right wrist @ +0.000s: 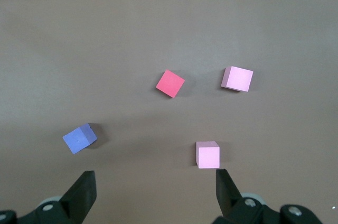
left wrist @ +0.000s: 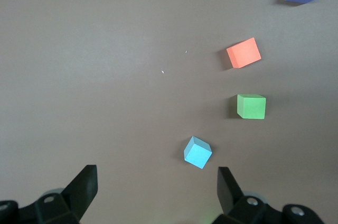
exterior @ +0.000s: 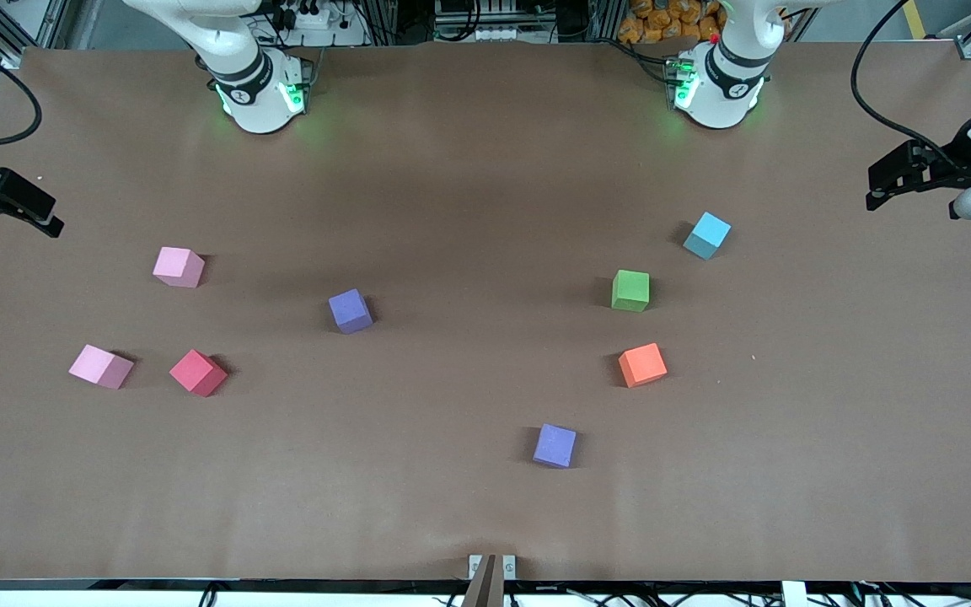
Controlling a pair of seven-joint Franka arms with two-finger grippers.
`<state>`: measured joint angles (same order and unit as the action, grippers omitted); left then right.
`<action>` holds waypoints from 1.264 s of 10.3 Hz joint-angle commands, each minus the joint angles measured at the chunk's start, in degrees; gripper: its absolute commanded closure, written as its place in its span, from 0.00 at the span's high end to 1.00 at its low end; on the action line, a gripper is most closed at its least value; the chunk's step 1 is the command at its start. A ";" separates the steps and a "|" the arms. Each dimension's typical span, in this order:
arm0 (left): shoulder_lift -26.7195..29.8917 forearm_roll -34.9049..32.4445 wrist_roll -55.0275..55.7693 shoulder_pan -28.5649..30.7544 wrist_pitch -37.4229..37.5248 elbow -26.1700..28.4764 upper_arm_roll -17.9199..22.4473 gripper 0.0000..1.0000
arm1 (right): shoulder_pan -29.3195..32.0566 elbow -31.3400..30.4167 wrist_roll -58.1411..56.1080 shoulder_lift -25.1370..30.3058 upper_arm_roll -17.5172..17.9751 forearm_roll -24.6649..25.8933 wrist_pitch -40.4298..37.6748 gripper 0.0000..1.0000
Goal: Arrange blocks into number 1
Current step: 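Reach the left gripper to the cyan cube while the right reaches the hot pink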
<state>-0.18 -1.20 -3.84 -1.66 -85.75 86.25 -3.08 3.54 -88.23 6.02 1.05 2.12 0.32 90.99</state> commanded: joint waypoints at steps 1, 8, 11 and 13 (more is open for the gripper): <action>0.10 -1.09 -1.26 0.34 0.68 -0.12 -0.18 1.00 | 0.68 -0.71 -0.05 0.71 0.25 -0.76 -0.28 1.00; -2.11 0.58 -0.64 0.17 -12.22 16.63 -4.57 1.00 | 1.46 -0.27 7.14 -5.68 0.25 -0.93 3.12 1.00; 1.76 0.58 -0.64 0.17 -22.85 32.27 -6.86 1.00 | 4.53 0.08 10.40 -15.08 0.08 -3.64 10.32 1.00; 2.90 0.15 -1.69 0.25 -28.73 40.36 -8.95 1.00 | 4.98 0.17 12.25 -20.27 -0.88 -5.41 14.54 1.00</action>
<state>-1.23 -1.04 -4.32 -1.85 -110.31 119.48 -10.48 8.07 -89.70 16.12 -16.43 1.37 -3.10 104.39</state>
